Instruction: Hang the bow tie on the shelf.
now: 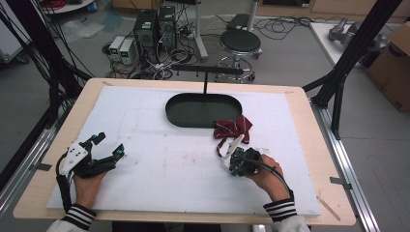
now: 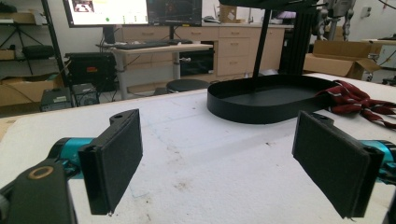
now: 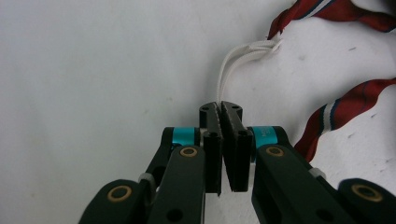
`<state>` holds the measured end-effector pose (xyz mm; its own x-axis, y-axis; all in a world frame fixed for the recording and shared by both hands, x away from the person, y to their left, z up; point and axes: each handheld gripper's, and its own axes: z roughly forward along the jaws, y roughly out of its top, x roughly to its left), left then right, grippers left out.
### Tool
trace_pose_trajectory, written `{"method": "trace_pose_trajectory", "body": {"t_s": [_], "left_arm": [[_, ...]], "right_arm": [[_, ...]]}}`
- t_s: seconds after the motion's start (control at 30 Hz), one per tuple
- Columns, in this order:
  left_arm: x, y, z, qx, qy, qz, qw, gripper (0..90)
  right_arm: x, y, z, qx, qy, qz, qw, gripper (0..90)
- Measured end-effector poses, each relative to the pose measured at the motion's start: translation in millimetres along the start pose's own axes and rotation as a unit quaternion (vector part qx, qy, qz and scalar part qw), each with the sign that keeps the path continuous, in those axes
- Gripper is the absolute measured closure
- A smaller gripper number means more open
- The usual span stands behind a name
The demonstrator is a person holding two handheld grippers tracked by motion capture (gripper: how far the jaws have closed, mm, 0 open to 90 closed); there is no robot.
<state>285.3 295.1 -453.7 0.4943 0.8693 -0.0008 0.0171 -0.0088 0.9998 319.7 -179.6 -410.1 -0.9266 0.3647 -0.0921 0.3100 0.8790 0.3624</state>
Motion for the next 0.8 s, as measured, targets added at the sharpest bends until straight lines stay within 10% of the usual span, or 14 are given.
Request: {"method": "trace_pose_trajectory", "body": {"t_s": [0.4, 0.8], "left_arm": [[-0.1, 0.0, 0.0, 0.000, 0.000, 0.000, 1.0000, 16.4], [0.1, -0.1, 0.0, 0.000, 0.000, 0.000, 1.0000, 16.4]], "right_arm": [[-1.8, -0.4, -20.7, -0.100, -0.007, 0.038, 0.9943, 87.6], [-7.5, 0.6, -47.1, -0.246, -0.053, 0.090, 0.9635, 87.6]]}}
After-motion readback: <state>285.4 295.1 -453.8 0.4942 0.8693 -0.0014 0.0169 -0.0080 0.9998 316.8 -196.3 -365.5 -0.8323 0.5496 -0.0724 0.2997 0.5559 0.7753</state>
